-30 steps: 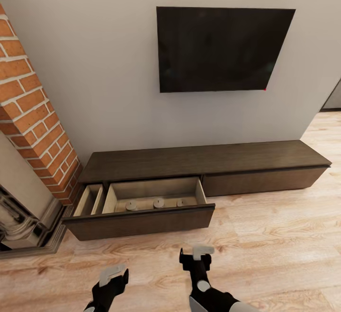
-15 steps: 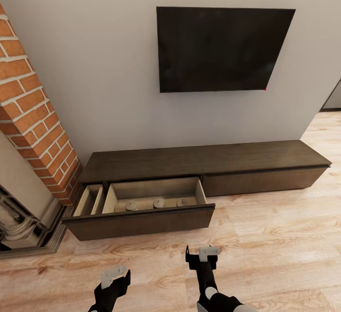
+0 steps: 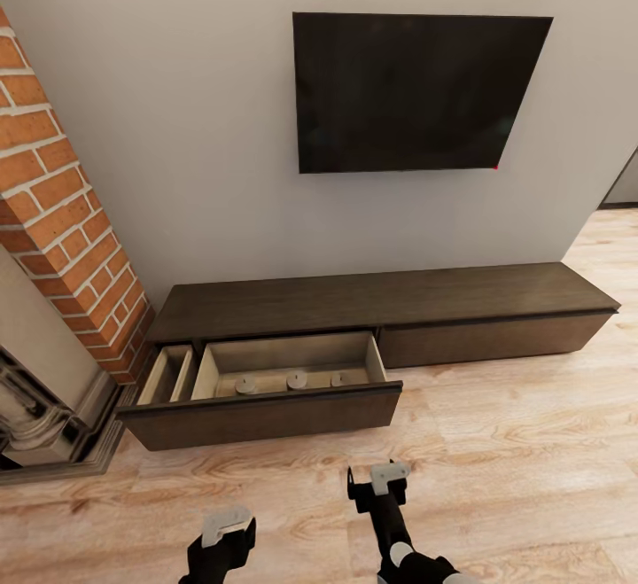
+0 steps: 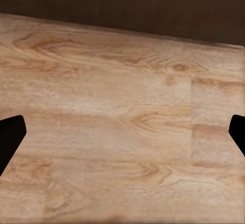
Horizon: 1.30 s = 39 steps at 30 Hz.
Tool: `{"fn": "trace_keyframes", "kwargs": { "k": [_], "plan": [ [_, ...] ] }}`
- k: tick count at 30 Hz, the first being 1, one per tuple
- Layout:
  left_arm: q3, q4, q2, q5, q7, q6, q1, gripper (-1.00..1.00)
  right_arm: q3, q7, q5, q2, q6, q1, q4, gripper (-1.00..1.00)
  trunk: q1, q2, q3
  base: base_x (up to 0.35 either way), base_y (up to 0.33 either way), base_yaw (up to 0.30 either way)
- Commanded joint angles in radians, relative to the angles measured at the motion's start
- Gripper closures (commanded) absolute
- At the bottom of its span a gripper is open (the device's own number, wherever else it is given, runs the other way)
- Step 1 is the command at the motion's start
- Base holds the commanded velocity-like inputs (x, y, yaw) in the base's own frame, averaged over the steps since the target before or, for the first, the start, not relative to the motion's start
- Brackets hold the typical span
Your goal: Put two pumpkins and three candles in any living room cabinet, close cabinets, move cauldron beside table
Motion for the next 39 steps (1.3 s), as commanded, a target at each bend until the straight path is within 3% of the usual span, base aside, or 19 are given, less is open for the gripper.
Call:
{"fn": "trace_keyframes", "kwargs": {
  "k": [1, 8, 24, 31, 35, 39],
  "plan": [
    [-0.008, 0.000, 0.002, 0.010, 0.008, -0.006, -0.001, -1.00, 0.008, 0.003, -0.007, 0.000, -0.002, 0.000, 0.001, -1.00, 0.000, -0.001, -0.001, 0.000, 0.000, 0.000],
    [-0.007, 0.008, 0.002, 0.014, 0.011, -0.006, -0.001, -1.00, 0.005, 0.065, -0.020, -0.001, -0.004, 0.004, 0.006, -1.00, 0.011, -0.022, -0.010, 0.000, 0.000, 0.000],
    [-0.008, 0.002, 0.012, 0.007, 0.015, -0.018, 0.003, -1.00, 0.002, 0.071, -0.022, -0.001, -0.004, 0.004, 0.004, -1.00, 0.073, -0.134, -0.060, 0.000, 0.000, 0.000],
    [0.012, -0.020, 0.016, 0.008, 0.018, -0.019, 0.002, -1.00, 0.003, 0.073, -0.022, -0.001, -0.002, 0.006, 0.004, -1.00, 0.100, -0.183, -0.082, 0.000, 0.000, 0.000],
    [0.020, -0.073, 0.017, 0.004, 0.031, -0.019, -0.002, -1.00, 0.003, 0.073, -0.022, -0.001, -0.001, 0.006, 0.004, -1.00, 0.115, -0.211, -0.095, 0.000, 0.000, 0.000],
    [0.021, -0.144, 0.028, -0.026, 0.100, -0.023, -0.002, -1.00, 0.003, 0.073, -0.022, -0.001, -0.001, 0.006, 0.004, -1.00, 0.130, -0.239, -0.107, 0.000, 0.000, 0.000]
  ]
}}
